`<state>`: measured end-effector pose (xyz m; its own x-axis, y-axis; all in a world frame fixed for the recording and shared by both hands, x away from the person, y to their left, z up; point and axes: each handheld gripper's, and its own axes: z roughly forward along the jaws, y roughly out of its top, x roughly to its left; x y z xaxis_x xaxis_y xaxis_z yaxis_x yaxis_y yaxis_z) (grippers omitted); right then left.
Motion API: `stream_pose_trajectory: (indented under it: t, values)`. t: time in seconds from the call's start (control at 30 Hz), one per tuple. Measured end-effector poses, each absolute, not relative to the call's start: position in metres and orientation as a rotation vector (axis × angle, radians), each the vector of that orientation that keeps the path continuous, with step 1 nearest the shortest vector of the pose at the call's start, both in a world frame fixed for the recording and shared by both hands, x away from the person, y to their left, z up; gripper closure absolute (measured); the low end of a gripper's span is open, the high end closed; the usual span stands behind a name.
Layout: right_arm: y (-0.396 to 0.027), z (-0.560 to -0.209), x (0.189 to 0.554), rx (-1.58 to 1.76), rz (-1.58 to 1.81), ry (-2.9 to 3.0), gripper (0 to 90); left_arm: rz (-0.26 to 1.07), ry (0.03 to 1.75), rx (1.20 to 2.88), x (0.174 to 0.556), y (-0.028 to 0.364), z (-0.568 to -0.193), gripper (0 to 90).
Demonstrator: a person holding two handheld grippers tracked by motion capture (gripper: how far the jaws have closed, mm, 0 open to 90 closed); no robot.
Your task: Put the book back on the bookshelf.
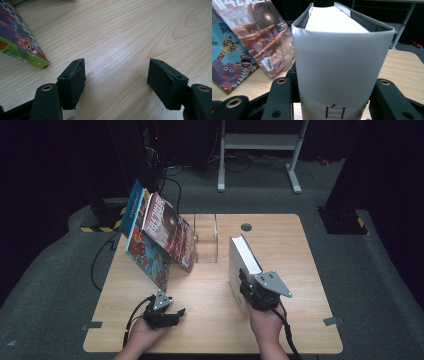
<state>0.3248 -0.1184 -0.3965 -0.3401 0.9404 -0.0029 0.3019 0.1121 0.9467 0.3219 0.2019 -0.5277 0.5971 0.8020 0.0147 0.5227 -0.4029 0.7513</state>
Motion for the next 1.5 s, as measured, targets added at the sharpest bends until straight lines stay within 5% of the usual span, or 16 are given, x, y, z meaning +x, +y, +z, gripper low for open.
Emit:
stream_pose_trajectory:
  t: [0.9, 1.5]
  values:
    - [-0.037, -0.379, 0.363, 1.142, 1.338, 1.776, 54.2, 0.498, 1.040, 2.095, 0.322, 0.202, -0.528, 30.6]
    - [-0.021, -0.387, 0.405, 1.164, 1.316, 1.750, 54.2, 0.499, 1.037, 2.100, 0.322, 0.203, -0.528, 30.6]
